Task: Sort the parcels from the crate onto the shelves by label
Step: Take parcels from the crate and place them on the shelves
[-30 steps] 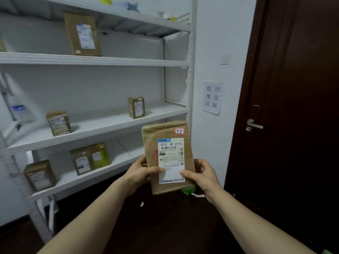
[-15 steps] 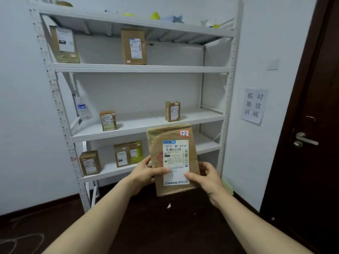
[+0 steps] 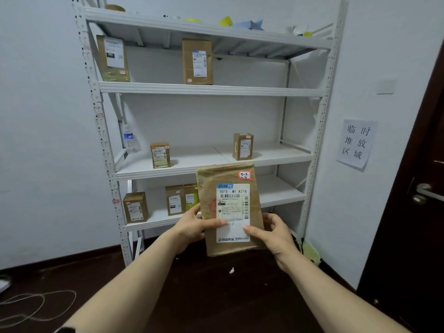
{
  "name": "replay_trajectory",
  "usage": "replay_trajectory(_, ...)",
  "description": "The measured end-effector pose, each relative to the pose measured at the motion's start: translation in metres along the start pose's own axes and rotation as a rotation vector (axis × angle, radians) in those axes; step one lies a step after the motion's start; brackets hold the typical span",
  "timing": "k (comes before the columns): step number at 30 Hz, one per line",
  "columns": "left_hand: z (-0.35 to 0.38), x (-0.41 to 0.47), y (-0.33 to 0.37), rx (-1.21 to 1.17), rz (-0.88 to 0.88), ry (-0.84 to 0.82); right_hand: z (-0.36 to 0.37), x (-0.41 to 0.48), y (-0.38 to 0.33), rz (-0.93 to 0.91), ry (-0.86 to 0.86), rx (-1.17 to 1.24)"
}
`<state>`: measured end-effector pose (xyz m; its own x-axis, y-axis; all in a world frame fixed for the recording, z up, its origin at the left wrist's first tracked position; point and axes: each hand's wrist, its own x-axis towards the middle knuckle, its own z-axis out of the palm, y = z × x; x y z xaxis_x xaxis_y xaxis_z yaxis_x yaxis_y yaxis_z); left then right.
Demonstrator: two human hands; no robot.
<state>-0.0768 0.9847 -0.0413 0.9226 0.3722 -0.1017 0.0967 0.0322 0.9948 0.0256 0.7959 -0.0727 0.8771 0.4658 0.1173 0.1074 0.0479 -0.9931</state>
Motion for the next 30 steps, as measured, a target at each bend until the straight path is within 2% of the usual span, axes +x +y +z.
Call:
replay_trajectory(14,-0.010,0.018,-0.007,-0.004,-0.008,0.009,0.007,0.020,0.012,0.016,-0.002,-0.036)
replay_trajectory(24,-0.013,0.025,-0.018,0.085,-0.115,-0.031,-0.002,0.038,0.032,0.067,-0.105,-0.045)
replay_trajectory(30,-0.013,0.038,-0.039,0.050,-0.176,0.045,0.006,0.057,0.049,0.089,-0.142,-0.024)
